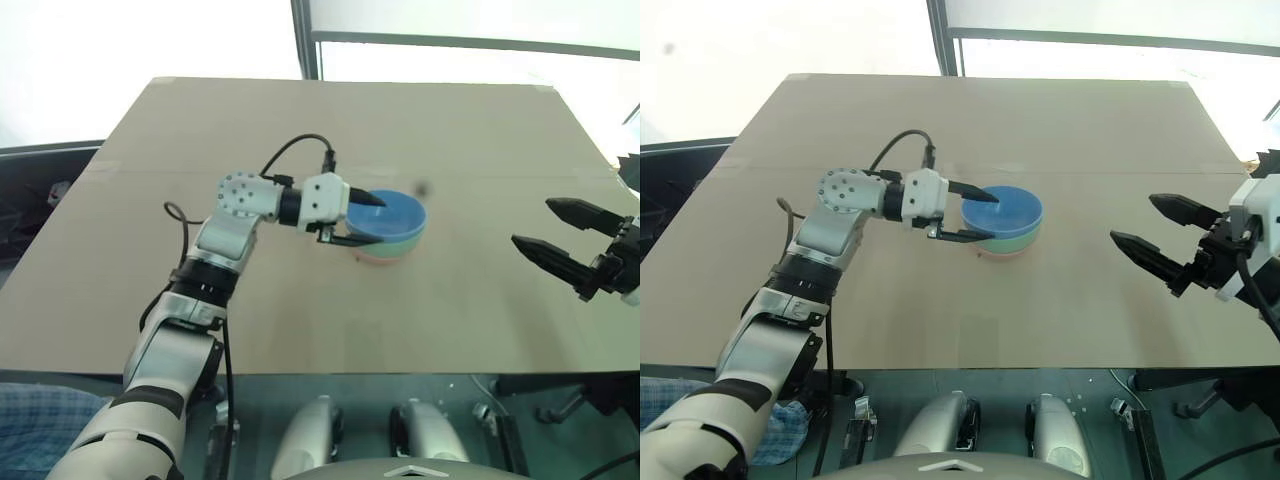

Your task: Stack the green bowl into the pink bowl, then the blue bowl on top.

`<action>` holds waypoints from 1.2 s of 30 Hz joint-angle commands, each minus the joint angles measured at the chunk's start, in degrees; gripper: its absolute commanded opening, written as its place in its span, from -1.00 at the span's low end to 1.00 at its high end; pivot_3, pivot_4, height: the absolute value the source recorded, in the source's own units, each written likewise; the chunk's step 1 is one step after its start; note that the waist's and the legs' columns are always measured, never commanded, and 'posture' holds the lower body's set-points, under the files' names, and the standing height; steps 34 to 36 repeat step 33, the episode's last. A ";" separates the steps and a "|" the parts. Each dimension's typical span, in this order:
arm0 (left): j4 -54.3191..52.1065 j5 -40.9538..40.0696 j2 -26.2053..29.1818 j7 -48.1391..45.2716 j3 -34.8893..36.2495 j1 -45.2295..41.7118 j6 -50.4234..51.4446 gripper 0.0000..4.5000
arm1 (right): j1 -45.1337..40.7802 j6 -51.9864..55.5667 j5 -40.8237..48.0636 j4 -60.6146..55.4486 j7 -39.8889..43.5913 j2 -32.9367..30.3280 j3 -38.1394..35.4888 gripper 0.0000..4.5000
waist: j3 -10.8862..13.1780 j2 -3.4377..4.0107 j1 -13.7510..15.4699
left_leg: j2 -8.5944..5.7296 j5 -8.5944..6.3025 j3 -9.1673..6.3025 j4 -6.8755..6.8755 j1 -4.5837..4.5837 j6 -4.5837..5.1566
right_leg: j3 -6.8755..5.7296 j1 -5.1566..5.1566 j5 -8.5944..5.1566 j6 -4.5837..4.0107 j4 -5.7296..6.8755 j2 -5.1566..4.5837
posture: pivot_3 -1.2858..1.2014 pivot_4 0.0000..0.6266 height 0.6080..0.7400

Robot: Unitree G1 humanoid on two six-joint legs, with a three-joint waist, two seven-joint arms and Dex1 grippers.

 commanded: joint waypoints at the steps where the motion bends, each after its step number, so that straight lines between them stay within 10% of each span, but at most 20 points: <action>1: -3.15 -2.60 2.26 5.11 5.35 2.52 9.16 0.32 | 0.98 -2.16 -0.56 0.68 1.63 -1.19 -1.83 1.00 | 0.00 0.00 -0.09 | 0.01 0.00 0.00 0.00 0.01 0.00 | 0.00 0.00 0.00 0.00 0.00 0.01 | 0.03 -0.52 1.00; 16: -30.56 -17.70 11.44 16.50 22.21 26.70 36.72 0.32 | 2.80 -11.19 -6.03 12.83 12.88 -2.55 0.63 1.00 | 0.00 0.00 0.22 | 0.08 0.01 -0.04 0.00 0.17 -0.05 | 0.01 0.15 0.00 -0.02 -0.04 -0.13 | 0.03 -0.52 1.00; 36: -33.63 -17.47 11.48 19.78 22.02 31.32 33.24 0.32 | 0.89 -12.51 -8.24 17.40 17.20 -3.51 2.68 1.00 | -0.01 0.03 0.15 | 0.07 0.04 -0.06 -0.13 0.16 -0.13 | 0.00 0.13 0.00 -0.04 -0.16 -0.21 | 0.03 -0.52 1.00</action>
